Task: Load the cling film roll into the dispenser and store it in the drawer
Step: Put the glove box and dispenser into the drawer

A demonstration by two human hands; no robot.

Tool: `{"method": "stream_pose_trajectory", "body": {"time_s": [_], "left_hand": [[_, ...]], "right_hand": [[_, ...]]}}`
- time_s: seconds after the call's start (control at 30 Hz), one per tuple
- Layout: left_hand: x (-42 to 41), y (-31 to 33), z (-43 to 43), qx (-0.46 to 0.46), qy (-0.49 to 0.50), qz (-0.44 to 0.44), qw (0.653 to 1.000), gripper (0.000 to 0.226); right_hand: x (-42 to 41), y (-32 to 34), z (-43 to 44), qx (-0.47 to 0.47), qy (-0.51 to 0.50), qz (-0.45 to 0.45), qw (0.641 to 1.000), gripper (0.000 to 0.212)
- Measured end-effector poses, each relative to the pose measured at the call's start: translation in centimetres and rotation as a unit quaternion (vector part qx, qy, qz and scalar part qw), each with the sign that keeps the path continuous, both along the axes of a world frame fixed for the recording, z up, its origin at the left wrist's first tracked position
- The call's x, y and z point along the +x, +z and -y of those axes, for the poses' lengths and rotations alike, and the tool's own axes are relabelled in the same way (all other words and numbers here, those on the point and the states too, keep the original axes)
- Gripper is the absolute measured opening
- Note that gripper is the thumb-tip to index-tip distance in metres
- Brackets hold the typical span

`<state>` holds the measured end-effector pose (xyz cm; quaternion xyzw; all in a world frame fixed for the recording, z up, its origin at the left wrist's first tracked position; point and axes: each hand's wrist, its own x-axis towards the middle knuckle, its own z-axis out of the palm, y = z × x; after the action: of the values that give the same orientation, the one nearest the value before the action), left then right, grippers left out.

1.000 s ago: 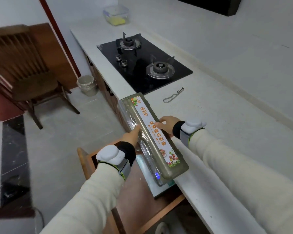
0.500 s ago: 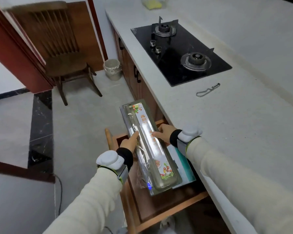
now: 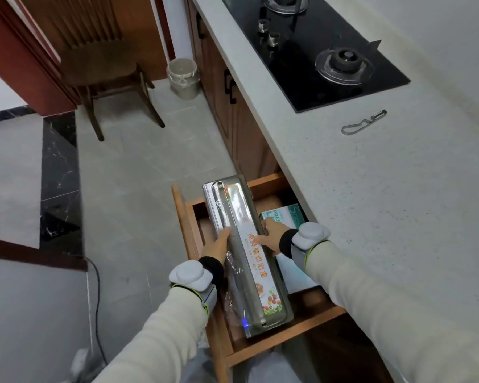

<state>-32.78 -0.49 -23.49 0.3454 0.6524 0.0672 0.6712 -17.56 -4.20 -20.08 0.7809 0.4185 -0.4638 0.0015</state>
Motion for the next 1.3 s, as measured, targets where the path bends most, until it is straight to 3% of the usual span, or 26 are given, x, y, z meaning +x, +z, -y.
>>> {"method": "stream_pose_trajectory", "body": {"time_s": [0.2,0.63,0.97,1.3], "left_hand": [[-0.5,-1.6,0.5,0.014,-0.014,-0.041,0.999,0.073],[-0.1,-2.0,1.7,-0.025,-0.023,-0.025,0.999,0.082],[0.0,-3.7,1.6,-0.029,-0.031,-0.032,0.999,0.081],[0.5,-7.1,1.0,-0.076,-0.021,-0.093,0.993,0.081]], "right_hand": [[-0.3,-1.9,0.6,-0.010,-0.012,-0.035,0.999,0.073],[0.6,-2.4,1.5,-0.040,-0.014,-0.035,0.998,0.058],[0.5,-5.1,1.6,-0.062,-0.078,-0.081,0.992,0.056],[-0.2,-9.4,0.1,-0.087,-0.048,-0.083,0.992,0.070]]}}
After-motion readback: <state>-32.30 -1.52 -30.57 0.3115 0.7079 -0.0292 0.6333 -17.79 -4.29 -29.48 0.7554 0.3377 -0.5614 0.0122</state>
